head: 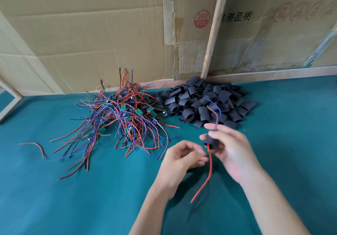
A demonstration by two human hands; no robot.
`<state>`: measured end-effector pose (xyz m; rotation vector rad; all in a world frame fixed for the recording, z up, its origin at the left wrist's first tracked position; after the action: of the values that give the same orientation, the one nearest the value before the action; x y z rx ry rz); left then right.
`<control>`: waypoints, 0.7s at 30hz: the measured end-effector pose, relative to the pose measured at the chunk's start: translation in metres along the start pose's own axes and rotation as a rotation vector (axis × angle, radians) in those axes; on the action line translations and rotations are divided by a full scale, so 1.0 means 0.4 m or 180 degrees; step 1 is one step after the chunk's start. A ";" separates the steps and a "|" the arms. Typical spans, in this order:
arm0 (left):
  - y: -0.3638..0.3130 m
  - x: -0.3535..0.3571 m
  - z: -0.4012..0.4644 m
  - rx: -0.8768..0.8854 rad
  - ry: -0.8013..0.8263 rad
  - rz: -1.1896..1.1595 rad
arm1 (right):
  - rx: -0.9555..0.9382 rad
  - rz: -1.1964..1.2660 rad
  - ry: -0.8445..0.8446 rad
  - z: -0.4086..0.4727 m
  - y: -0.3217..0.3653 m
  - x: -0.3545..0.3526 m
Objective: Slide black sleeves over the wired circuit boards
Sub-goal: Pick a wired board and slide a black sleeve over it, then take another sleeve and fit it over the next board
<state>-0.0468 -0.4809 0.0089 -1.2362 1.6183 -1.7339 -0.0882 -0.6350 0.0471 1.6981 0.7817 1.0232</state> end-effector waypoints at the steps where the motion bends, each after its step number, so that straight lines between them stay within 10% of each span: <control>1: -0.001 -0.004 0.000 0.0013 0.0034 -0.0130 | -0.0005 0.0029 -0.0046 -0.007 0.023 -0.026; 7: 0.025 0.016 0.001 0.0471 -0.0830 0.0806 | 0.0172 -0.2348 0.0366 -0.121 0.085 -0.192; 10: 0.027 0.021 -0.003 0.0599 -0.1063 0.1049 | -0.0209 -0.3738 -0.0297 -0.122 0.115 -0.206; 21: 0.021 0.021 -0.013 0.0869 -0.1237 0.1278 | -0.0714 -0.4427 0.0739 0.196 -0.024 0.312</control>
<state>-0.0573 -0.4867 0.0038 -0.9631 1.2488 -1.3146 0.0366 -0.5570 0.0582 0.5131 1.5671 0.2616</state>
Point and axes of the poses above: each hand's wrist, its own z-axis towards the middle knuckle, its own x-axis out of the palm, y = z × x, the point moved 1 cm from there along z, towards the middle knuckle, and after that the axes turned 1 degree about -x, right-handed, at the moved point
